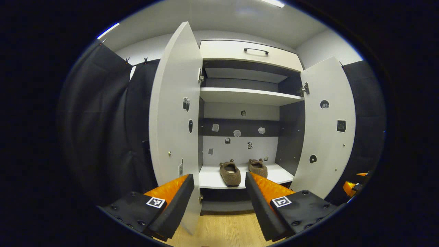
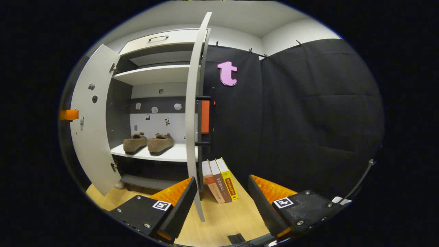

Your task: Grab one shoe with the right hand and put it into the shoe cabinet, grab the other shoe with the left hand and put it into the shoe cabinet; then close the right door with the right hand and the left door with the left hand.

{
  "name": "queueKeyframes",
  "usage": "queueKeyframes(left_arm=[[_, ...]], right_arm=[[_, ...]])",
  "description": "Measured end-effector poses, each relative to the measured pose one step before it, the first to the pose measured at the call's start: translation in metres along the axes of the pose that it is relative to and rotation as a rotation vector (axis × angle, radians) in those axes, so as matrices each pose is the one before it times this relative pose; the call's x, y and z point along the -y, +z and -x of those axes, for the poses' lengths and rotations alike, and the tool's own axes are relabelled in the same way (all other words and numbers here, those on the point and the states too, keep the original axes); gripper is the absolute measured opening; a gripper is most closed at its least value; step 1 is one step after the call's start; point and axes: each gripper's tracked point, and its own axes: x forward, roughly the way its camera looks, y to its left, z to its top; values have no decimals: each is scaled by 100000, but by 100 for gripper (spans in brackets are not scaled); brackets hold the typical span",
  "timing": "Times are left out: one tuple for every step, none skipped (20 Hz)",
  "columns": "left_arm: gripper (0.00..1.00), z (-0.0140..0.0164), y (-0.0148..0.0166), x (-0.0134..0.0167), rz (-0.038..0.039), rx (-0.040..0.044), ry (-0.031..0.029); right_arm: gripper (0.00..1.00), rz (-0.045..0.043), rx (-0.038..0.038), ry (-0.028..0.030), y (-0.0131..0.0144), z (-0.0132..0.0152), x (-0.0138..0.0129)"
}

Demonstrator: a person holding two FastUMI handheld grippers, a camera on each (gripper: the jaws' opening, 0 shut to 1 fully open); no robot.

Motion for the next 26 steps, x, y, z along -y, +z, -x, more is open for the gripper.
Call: queueKeyframes(left_arm=[[96,971,-139,-462,653,382,608],[96,809,-80,-680,796,382,1034],[96,693,-35,-726,570,347,1085],[96,722,-25,-891,-44,34,1575],[94,524,-15,-805,-813,596,1583],[97,428,114,-808,-897,795,1629],[97,442,67,-771,-585,548,1451],[97,431,26,-683,-450,367,1344],[97,317,95,-730,-353,133,1272],[96,288,160,-702,-174,454,1511],[96,145,97,-722,-582,230,1884],[99,229,43,-538,-407,129,1312],[96,239,49,-349,32,170,639],[96,176,100,-352,356,210,402],[96,85,68,-492,399,48,800],[94,-5,-5,-497,318,-56,987],[94,8,-70,-228,362,-111,582],[96,-97,-85,-114,341,-435,-203],[97,119,-389,-39,172,-599,-283],[97,1,-212,-173,-135,-581,-116],[96,7,-95,-152,-112,-495,270],[97,65,-120,-223,42,-318,330],[94,111,-63,-371,259,-117,401],[97,74,62,-427,289,69,426],[96,244,41,-604,257,212,598],[96,40,117,-533,168,298,547]], right_arm=[[93,-532,-204,-836,79,-329,651],[93,-415,-111,-812,-80,-560,431],[93,144,61,-664,-27,-622,439],[93,757,495,-668,-196,-710,476],[93,980,250,-237,-204,-686,250],[93,816,220,-360,-195,-876,122],[93,286,9,-221,-142,-867,151],[93,-257,-297,-114,-206,-893,37],[93,-712,-173,383,-80,-814,-203],[93,-1011,-249,413,-22,-835,-173],[93,-1104,-131,117,-28,-808,-54],[93,-732,80,595,-23,-593,-184],[93,-235,22,724,-3,-500,-246],[93,251,286,885,71,-445,-289],[93,293,234,1124,137,-203,-396],[93,-120,554,1723,233,-53,-586],[93,121,523,647,146,-185,-387],[92,887,786,-251,186,-5,127],[91,280,786,-100,182,49,5],[91,-961,530,423,202,118,-177],[91,-1018,39,571,-17,37,-336],[89,137,-168,513,-104,-24,-213],[97,758,532,281,129,42,-264],[87,1200,158,338,30,105,-445],[87,488,207,392,121,58,-607],[87,-231,-209,1009,-26,74,-840]])
